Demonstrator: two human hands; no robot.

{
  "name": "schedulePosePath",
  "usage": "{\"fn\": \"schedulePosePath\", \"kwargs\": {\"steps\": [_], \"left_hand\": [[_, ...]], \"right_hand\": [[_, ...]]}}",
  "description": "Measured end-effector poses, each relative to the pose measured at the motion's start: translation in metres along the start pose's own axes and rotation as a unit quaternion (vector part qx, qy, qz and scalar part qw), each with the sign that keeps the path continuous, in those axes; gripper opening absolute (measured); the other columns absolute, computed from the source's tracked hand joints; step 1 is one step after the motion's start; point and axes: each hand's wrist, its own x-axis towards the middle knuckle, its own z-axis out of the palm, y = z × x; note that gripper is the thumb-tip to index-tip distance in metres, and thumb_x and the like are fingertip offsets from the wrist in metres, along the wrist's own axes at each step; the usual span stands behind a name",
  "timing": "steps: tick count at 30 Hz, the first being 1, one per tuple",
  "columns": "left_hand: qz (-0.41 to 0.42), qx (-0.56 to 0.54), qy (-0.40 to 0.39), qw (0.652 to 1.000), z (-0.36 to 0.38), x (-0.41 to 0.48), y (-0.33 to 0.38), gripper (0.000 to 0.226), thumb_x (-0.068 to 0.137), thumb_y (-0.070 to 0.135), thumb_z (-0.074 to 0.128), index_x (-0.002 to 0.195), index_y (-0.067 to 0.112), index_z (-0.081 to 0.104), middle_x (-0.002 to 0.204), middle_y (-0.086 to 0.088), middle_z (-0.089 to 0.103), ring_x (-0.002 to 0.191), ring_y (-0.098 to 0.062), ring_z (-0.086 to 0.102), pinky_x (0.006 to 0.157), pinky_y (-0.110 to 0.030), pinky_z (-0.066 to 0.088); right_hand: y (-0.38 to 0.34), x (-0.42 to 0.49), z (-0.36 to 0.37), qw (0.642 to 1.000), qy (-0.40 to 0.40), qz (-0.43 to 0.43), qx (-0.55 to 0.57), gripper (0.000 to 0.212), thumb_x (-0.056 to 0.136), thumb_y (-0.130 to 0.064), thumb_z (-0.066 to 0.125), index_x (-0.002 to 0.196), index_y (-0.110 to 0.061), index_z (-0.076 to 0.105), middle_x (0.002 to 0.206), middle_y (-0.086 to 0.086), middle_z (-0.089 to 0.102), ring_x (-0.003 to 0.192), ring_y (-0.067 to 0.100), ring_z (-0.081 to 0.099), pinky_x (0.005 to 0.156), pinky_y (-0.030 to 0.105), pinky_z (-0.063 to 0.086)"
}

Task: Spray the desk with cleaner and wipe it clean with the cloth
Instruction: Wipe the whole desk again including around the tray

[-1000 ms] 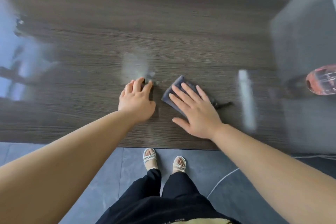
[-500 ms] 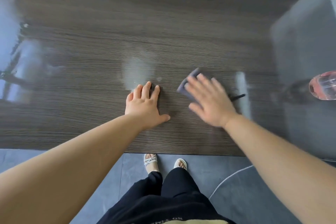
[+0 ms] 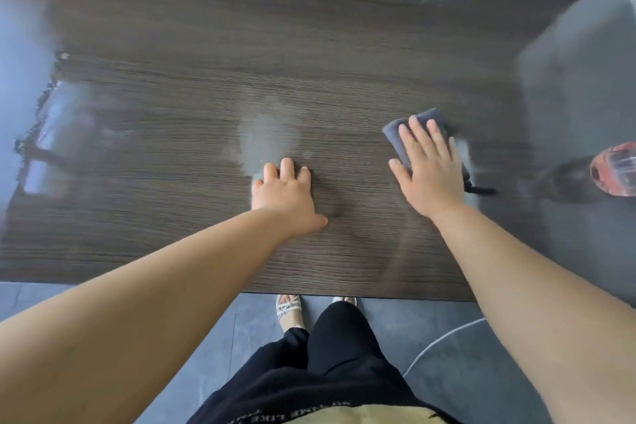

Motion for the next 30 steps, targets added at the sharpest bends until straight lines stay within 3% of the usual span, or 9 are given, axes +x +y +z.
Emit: {"fn": "schedulePosePath", "kwargs": {"steps": [4,7,10,17,19,22,24,27,30], "left_hand": [[-0.027,-0.068,0.033,0.997,-0.013,0.012,-0.005,0.058,0.083,0.054,0.054,0.129,0.02,0.045,0.131,-0.005,0.033,0.123,-0.028,0.03,0.09,-0.039,0.039],[-0.035,-0.063,0.073,0.995,-0.019,0.026,-0.008,0.055,0.081,0.053,0.057,0.124,0.02,0.048,0.132,-0.004,0.033,0.124,-0.028,0.029,0.095,-0.04,0.036],[-0.035,-0.074,0.086,0.993,-0.031,0.042,-0.007,0.066,0.077,0.056,0.062,0.13,0.022,0.044,0.139,-0.004,0.028,0.131,-0.029,0.022,0.102,-0.041,0.032],[-0.011,-0.098,0.11,0.989,-0.064,0.096,0.025,0.078,0.076,0.056,0.064,0.14,0.026,0.031,0.145,-0.003,0.023,0.136,-0.027,0.016,0.108,-0.041,0.026],[-0.015,-0.083,0.113,0.99,-0.068,0.111,0.03,0.084,0.074,0.058,0.064,0.143,0.027,0.027,0.146,-0.003,0.021,0.137,-0.027,0.014,0.11,-0.041,0.022],[-0.05,-0.064,0.084,0.993,-0.068,0.124,0.029,0.096,0.07,0.064,0.064,0.147,0.029,0.017,0.15,-0.004,0.014,0.14,-0.029,0.008,0.113,-0.043,0.016],[-0.062,-0.047,0.067,0.995,-0.068,0.126,0.027,0.098,0.07,0.068,0.061,0.147,0.03,0.015,0.151,-0.004,0.013,0.14,-0.029,0.008,0.112,-0.044,0.018],[-0.065,-0.029,0.043,0.997,-0.075,0.129,0.031,0.097,0.069,0.068,0.062,0.146,0.026,0.02,0.147,-0.006,0.019,0.136,-0.032,0.016,0.107,-0.045,0.027],[-0.078,-0.013,0.023,0.997,-0.083,0.132,0.037,0.094,0.066,0.067,0.066,0.14,0.022,0.028,0.139,-0.008,0.024,0.128,-0.033,0.023,0.098,-0.044,0.037]], "right_hand": [[-0.038,0.026,-0.002,0.954,0.02,0.293,0.061,0.064,0.098,-0.047,0.029,0.153,-0.018,0.013,0.16,0.002,0.004,0.147,0.024,-0.001,0.115,0.055,0.003],[-0.064,-0.007,0.005,0.998,0.025,0.03,0.04,0.065,0.095,-0.051,0.03,0.15,-0.016,0.024,0.158,0.006,0.016,0.146,0.027,0.012,0.114,0.055,0.01],[-0.015,0.001,0.003,0.973,0.008,-0.229,-0.006,0.061,0.093,-0.053,0.034,0.144,-0.02,0.039,0.153,0.001,0.033,0.141,0.024,0.027,0.111,0.053,0.026],[0.001,0.087,-0.007,0.961,0.033,0.266,0.072,0.062,0.098,-0.046,0.027,0.152,-0.019,0.017,0.16,0.001,0.008,0.147,0.023,0.001,0.116,0.054,0.004],[-0.024,0.076,-0.004,0.98,0.044,0.184,0.061,0.065,0.096,-0.048,0.029,0.151,-0.015,0.019,0.159,0.006,0.012,0.147,0.027,0.005,0.114,0.056,0.005],[-0.004,0.055,-0.001,0.986,0.019,-0.163,0.009,0.064,0.092,-0.052,0.034,0.145,-0.016,0.037,0.154,0.005,0.03,0.143,0.027,0.024,0.112,0.055,0.022],[0.038,0.079,-0.005,0.974,0.013,-0.228,-0.002,0.06,0.091,-0.05,0.039,0.143,-0.018,0.041,0.152,0.004,0.034,0.141,0.027,0.029,0.11,0.054,0.027],[0.075,0.131,-0.014,0.998,0.035,0.056,0.025,0.058,0.097,-0.045,0.034,0.148,-0.019,0.029,0.157,0.001,0.021,0.145,0.025,0.015,0.114,0.054,0.015],[0.049,0.162,-0.018,0.959,0.031,0.275,0.066,0.063,0.098,-0.046,0.03,0.152,-0.018,0.016,0.16,0.002,0.006,0.147,0.023,0.0,0.115,0.055,0.003]]}}
